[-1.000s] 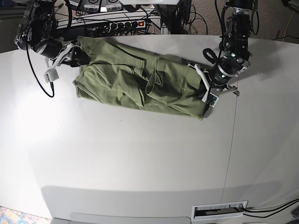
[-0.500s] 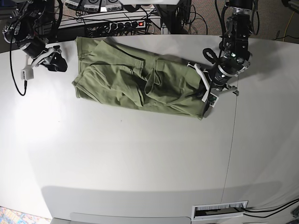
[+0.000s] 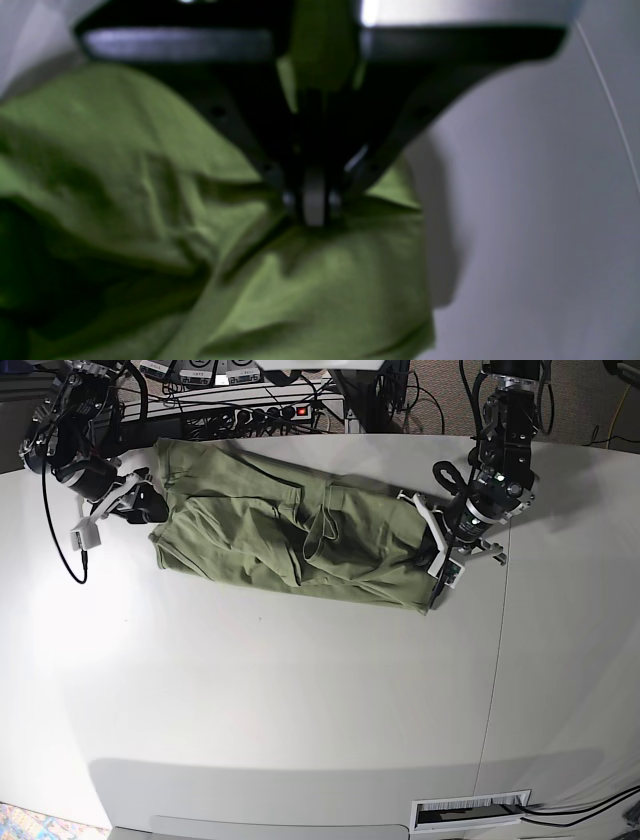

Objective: Fold the T-shirt properly
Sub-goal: 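Grasp the collar end of the shirt with the right gripper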

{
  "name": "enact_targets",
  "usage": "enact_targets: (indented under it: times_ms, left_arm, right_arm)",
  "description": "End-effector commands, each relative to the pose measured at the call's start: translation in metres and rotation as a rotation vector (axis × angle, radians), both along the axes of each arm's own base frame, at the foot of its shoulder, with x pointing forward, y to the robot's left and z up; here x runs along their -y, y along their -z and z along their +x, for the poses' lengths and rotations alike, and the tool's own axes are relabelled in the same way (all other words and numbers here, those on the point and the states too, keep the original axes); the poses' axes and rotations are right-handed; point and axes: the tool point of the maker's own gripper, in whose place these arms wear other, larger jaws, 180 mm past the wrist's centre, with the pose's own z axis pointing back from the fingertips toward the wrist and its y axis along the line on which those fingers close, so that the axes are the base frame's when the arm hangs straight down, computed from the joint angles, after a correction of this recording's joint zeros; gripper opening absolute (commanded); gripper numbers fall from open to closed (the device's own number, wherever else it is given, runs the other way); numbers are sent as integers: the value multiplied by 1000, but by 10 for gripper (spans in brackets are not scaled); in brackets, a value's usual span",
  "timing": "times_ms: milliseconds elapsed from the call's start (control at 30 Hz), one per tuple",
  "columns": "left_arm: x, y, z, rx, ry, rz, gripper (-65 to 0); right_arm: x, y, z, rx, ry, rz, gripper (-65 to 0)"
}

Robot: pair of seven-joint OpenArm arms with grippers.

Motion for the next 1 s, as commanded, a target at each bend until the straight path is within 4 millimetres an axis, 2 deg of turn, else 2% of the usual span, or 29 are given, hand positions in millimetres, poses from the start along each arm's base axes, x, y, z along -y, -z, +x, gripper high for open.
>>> enact_targets:
  times_ms: [0,100,267,400,567,667,967]
  left_arm:
    - [0,-1,-1,-5,11,9,-650]
    - [0,-1,-1,-5,11,9,-650]
    - [0,0,-1,-6,11,9,-650]
    - [0,0,-1,-6,11,9,-650]
    - [0,0,-1,-5,11,9,-650]
    - [0,0,-1,-6,11,10,-650]
    - [0,0,-1,-6,11,10,-650]
  right_arm:
    - [3,-10,7,42,2,0,-386]
    - [6,2,4,13,30,31,-386]
    - [9,38,-4,-80,117,174,-386]
    - [5,52,-5,-125,143,259,-386]
    - [-5,52,-9,-192,77,277,-386]
    - [-9,43,1,-151,76,316,-386]
    - [-7,39,2,-140,70,307,-386]
